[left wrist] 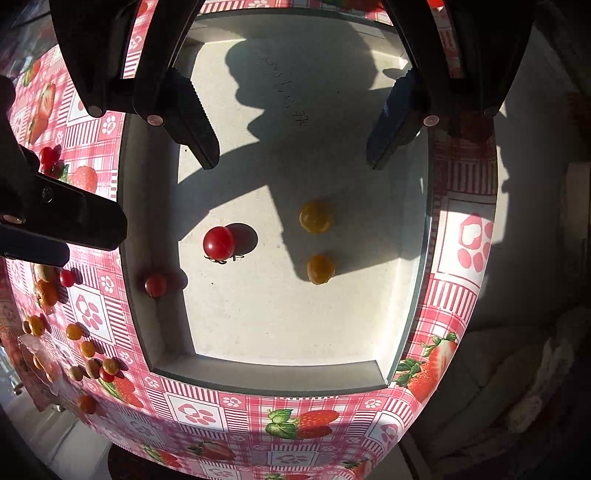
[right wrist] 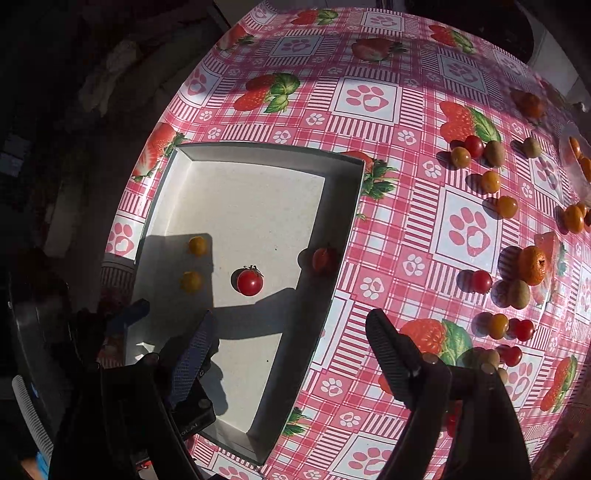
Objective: Organize fruits
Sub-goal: 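Grasp a red cherry tomato with the left tool while the right tool grasps another red one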
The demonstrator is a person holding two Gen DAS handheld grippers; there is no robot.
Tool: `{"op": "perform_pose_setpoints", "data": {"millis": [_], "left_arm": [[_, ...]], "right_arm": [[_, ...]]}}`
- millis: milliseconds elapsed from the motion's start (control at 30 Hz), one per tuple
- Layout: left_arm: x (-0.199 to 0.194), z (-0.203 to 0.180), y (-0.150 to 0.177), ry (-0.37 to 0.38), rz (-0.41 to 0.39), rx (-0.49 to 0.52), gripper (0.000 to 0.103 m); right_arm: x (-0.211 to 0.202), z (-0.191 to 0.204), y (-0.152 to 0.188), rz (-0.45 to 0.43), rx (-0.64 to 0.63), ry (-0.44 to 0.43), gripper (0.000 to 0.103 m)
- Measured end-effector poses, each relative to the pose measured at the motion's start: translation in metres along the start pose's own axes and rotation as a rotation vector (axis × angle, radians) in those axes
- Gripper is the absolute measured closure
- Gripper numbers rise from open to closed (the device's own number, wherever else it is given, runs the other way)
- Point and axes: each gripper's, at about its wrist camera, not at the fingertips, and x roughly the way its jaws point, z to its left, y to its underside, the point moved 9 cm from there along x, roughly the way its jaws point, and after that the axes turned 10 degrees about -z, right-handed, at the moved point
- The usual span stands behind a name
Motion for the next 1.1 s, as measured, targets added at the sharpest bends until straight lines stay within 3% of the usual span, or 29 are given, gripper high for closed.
{"op": "perform_pose_setpoints", "data": {"millis": [300,600,833,1100], "left_arm": [[-0.024,-0.064,-0.011,0.048,-0.035,0.133,0.020],[-0.032,-0.116,-0.037,0.119,-0.076,0.254,0.020],[-0.010,-0.155,-0.047,0.133,-0.043,0.315,0.020],[0.019,-0.178,-0.061,0.140,-0.019,0.299,0.020]], "right_arm": [[-0.025,-0.082,0.064,0.000,0.122,0.120,0.017],[-0.046,-0.155,0.133,0.032,0.287,0.188,0.017],[-0.047,-0.179,0.159,0.051,0.331,0.195,0.017],[-0.040,-0.176,0.162,0.048,0.285,0.175,0.017]]}}
